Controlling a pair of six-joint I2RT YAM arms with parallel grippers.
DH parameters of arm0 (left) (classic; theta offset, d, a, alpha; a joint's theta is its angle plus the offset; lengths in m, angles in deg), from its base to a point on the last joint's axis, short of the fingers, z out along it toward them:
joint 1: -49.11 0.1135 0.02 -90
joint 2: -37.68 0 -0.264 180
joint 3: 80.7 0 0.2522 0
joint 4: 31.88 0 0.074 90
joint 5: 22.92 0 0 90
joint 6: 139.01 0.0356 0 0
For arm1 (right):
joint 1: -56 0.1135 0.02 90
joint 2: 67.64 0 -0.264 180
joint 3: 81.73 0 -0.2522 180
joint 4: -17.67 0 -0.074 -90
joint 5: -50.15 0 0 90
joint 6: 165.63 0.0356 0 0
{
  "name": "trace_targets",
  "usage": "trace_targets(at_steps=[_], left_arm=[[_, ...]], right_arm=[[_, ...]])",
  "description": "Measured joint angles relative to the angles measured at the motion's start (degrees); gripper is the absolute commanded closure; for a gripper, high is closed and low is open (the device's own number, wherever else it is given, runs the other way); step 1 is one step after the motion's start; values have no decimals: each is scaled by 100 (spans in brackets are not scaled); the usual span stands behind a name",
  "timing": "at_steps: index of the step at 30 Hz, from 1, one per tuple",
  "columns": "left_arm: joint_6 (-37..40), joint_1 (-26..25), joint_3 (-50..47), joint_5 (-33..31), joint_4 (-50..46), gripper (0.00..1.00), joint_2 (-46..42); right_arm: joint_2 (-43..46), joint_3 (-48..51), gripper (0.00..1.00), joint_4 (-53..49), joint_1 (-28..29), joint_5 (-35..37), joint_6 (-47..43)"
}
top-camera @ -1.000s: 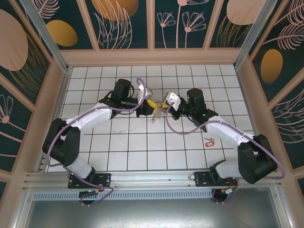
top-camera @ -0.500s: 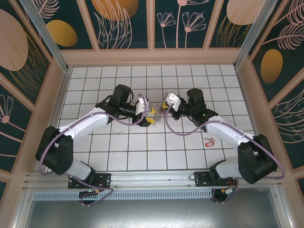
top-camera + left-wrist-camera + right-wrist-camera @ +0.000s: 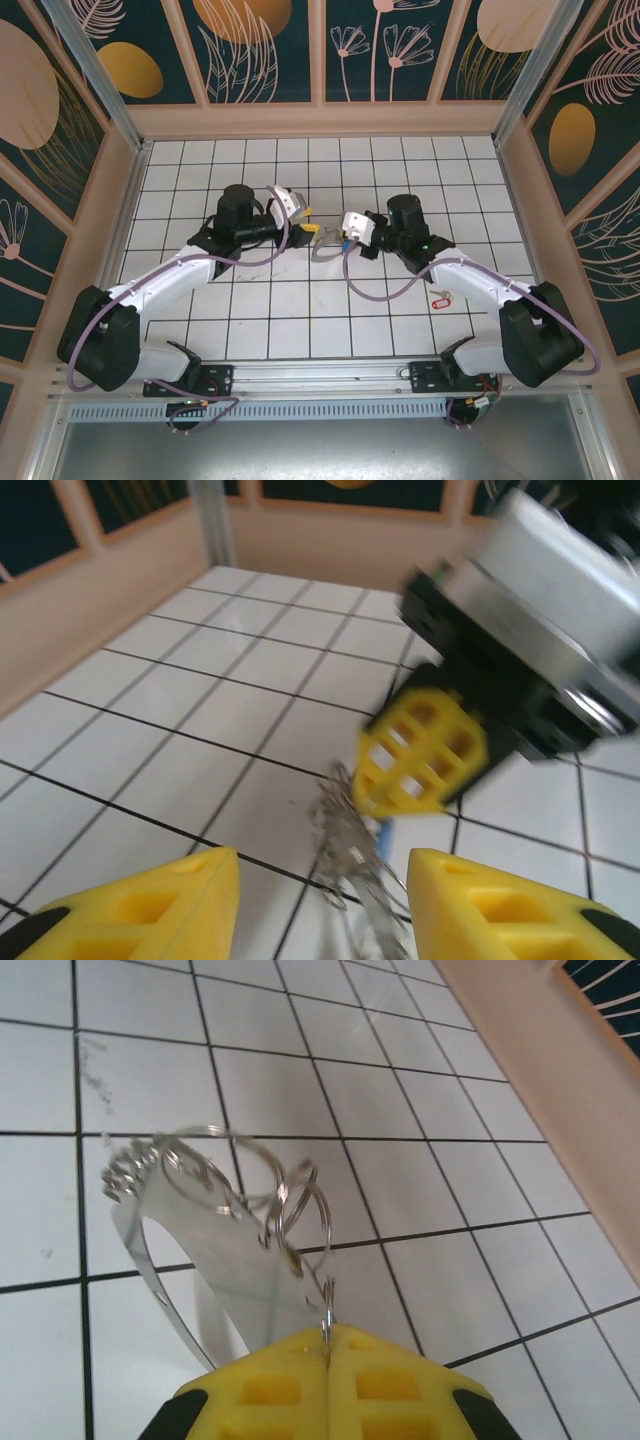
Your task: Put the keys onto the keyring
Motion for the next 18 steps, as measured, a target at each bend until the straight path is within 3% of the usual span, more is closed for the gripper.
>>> trace_targets(at_steps=[6, 18], left_arm=[[-116, 20, 354, 129, 68, 51, 358], [704, -125, 1486, 1561, -1241, 56, 1449]], right_arm=[[251, 236, 100, -177, 164, -7, -146], [765, 566, 100, -509, 219, -361, 444]])
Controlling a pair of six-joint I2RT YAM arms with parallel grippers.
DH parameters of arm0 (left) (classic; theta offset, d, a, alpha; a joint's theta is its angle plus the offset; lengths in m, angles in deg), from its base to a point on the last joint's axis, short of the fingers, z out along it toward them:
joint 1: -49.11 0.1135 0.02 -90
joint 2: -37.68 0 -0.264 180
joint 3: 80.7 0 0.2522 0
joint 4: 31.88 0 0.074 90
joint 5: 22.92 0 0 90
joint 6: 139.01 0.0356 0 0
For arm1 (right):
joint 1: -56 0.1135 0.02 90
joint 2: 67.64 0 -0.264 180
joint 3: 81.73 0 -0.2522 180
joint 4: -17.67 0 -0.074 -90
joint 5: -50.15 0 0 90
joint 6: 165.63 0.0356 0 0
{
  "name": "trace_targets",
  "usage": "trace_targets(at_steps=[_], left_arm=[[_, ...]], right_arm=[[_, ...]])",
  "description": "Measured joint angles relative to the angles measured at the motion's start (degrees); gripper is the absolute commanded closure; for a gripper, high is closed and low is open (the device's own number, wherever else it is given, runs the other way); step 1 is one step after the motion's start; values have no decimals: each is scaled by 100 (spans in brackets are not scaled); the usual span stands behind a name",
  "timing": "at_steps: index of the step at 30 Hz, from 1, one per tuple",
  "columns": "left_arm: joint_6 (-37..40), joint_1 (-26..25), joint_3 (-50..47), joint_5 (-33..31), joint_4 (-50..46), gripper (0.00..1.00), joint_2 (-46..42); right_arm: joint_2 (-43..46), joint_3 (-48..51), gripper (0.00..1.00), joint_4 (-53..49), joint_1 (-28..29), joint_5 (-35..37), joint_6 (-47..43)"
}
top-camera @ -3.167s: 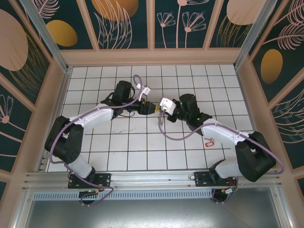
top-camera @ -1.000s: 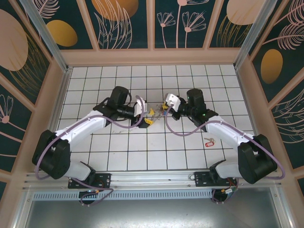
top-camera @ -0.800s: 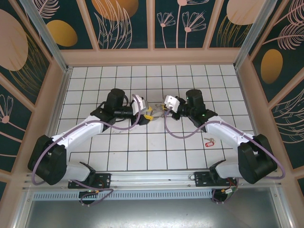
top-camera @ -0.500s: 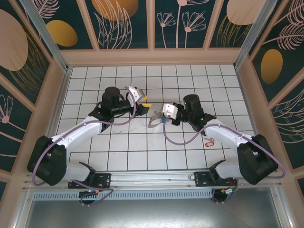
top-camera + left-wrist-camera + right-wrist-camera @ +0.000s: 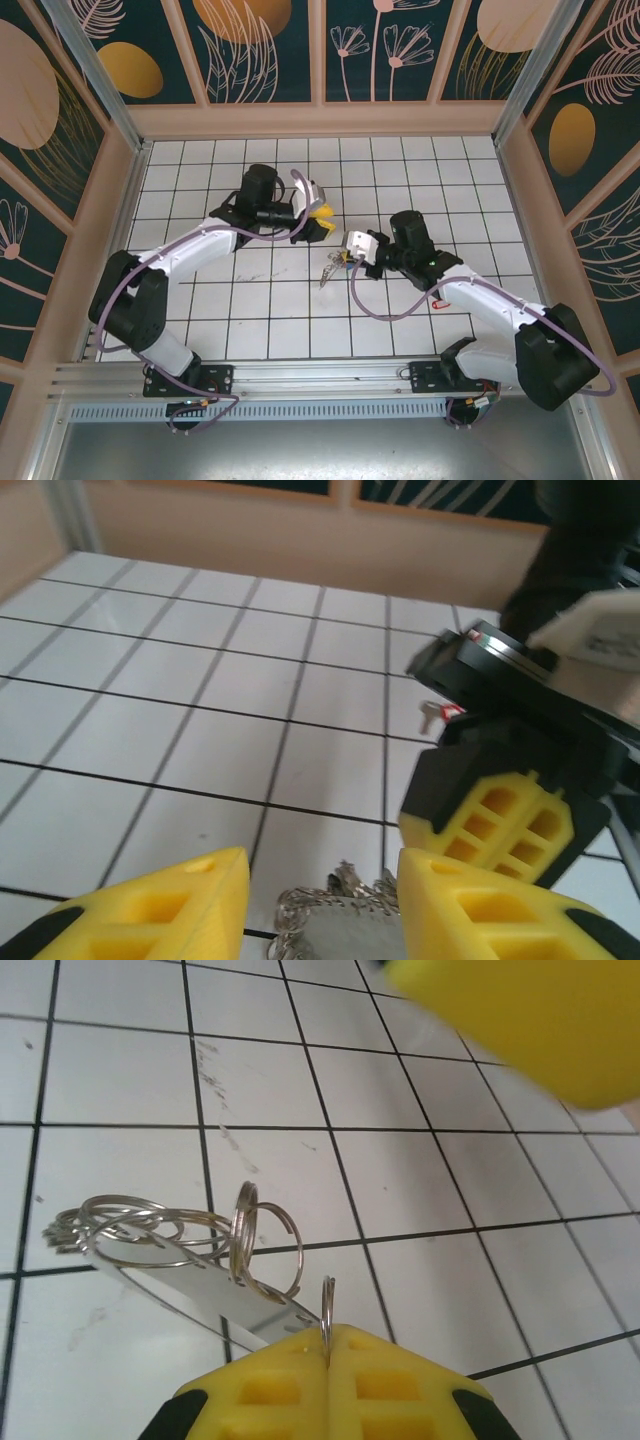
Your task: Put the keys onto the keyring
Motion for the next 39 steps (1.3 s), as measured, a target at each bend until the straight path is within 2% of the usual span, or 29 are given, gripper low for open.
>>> trace_targets(at_steps=[6, 14, 39], left_arm=[[466, -105, 186, 442, -660, 57, 260], [841, -105, 229, 682, -1220, 56, 391], [1676, -234, 1016, 861, -2588, 56, 1036]], right_arm=[[0, 48, 100, 55, -28, -179, 761], [107, 286, 100, 313, -76, -247, 1408], [341, 461, 100, 315, -79, -175, 1394]])
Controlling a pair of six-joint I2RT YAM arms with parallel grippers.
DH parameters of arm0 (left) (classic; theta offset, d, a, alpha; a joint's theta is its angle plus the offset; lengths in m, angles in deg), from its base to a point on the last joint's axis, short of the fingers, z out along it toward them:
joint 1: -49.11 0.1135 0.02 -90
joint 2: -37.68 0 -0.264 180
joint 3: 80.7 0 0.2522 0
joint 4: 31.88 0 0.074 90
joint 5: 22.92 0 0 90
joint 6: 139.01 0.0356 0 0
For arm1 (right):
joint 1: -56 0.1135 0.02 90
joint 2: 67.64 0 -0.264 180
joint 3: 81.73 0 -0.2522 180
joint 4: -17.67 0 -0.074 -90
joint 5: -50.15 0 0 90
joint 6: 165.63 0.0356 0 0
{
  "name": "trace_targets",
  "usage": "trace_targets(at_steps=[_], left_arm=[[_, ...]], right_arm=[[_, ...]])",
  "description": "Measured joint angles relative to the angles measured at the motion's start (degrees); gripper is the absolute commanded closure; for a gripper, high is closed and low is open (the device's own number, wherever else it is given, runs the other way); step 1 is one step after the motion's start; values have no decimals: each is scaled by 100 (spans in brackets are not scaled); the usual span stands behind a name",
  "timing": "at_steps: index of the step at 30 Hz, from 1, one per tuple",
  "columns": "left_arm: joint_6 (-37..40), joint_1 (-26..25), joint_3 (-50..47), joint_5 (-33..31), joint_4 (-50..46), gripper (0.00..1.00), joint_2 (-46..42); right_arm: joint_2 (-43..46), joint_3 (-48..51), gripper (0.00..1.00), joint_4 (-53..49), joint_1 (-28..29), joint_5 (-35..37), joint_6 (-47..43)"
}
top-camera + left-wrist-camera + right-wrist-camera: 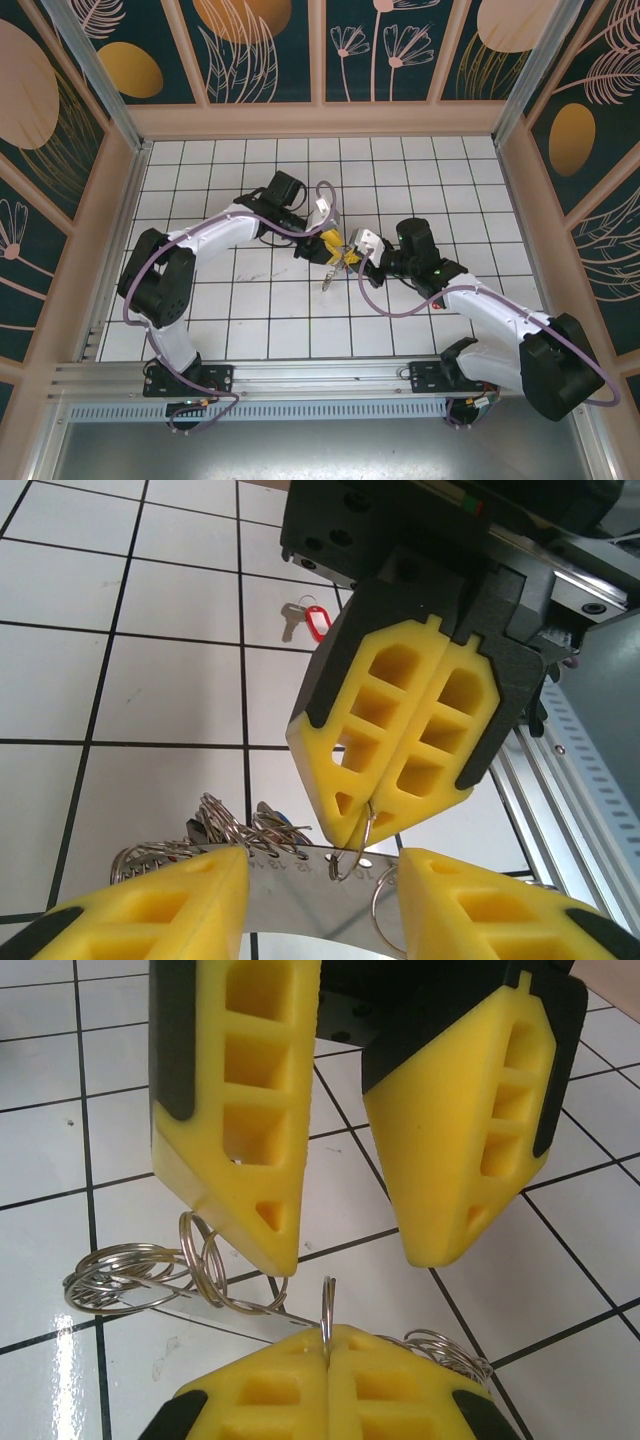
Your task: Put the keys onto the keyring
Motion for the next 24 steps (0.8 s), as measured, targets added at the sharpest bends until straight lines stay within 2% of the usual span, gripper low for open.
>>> trace_targets(at_steps=[11, 16, 24], left_arm=[[389, -151, 181, 13, -439, 61, 151], [155, -162, 177, -50, -243, 58, 173], [-201, -170, 98, -87, 315, 64, 173]], right_arm=[[0, 0, 100, -33, -214, -39, 2], [2, 0, 100, -52, -214, -48, -4], [2, 0, 100, -85, -214, -48, -24]])
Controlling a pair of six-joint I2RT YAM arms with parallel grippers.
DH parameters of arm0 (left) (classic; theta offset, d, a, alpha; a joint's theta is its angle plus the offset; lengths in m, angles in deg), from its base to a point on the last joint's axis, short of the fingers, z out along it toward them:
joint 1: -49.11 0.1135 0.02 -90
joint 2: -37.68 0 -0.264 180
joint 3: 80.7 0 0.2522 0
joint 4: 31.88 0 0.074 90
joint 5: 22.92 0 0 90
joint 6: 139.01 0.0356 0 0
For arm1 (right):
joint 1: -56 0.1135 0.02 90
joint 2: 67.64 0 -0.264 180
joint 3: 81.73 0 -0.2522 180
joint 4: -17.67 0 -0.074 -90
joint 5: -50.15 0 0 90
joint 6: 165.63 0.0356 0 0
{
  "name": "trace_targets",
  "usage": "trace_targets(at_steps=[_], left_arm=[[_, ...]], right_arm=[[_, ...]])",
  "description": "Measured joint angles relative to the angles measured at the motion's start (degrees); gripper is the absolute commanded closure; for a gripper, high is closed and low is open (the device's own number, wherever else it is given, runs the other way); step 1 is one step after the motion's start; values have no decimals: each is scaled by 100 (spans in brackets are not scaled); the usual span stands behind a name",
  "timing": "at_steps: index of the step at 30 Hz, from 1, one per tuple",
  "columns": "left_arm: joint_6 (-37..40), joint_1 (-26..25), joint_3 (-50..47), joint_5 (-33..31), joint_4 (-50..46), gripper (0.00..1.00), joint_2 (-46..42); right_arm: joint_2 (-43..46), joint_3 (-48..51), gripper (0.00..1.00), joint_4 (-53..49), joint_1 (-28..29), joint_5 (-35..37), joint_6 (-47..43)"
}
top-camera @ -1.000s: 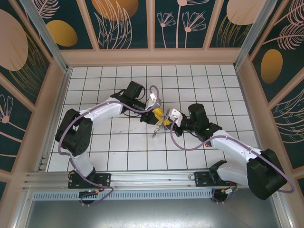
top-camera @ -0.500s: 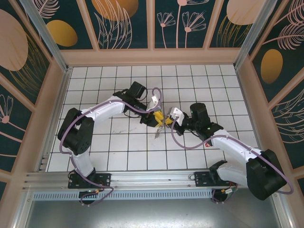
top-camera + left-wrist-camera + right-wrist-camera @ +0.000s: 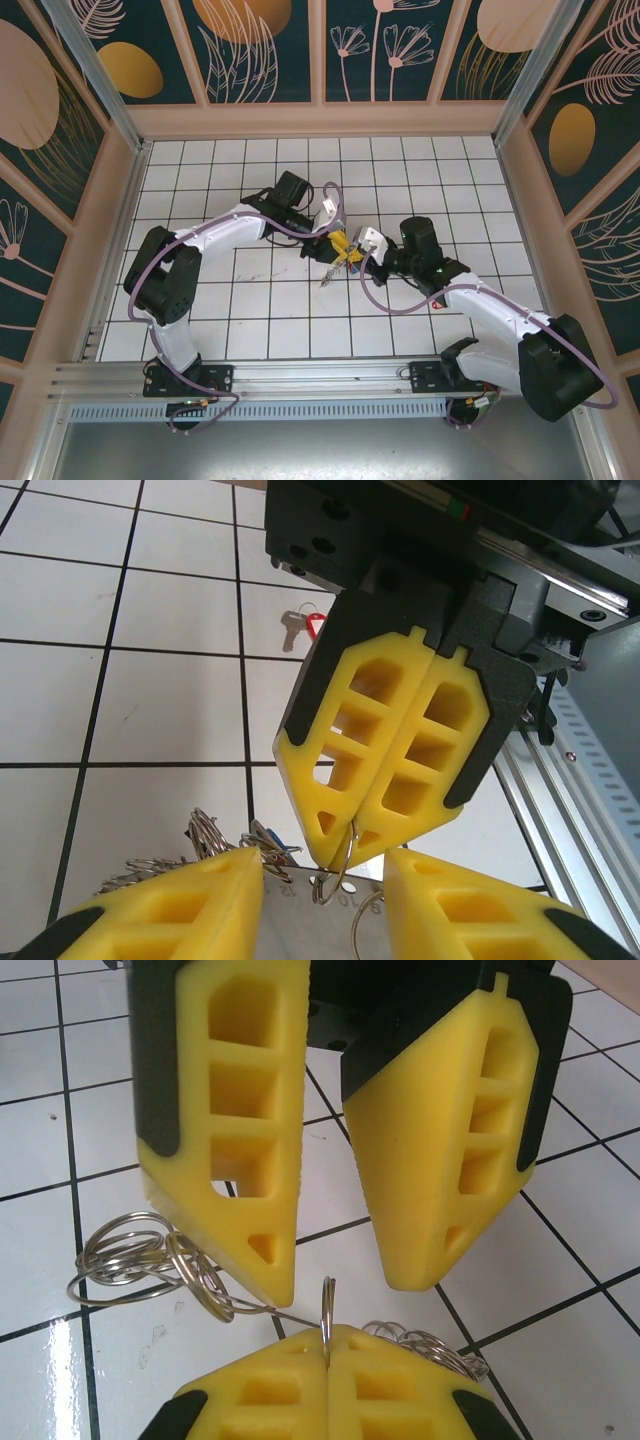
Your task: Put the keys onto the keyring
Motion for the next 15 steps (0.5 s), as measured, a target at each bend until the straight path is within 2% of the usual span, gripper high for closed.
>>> trace_targets(at_steps=[15], left_arm=[[313, -50, 168, -2, -505, 67, 153]], right_arm=[[-2, 0, 100, 24, -4, -4, 22]])
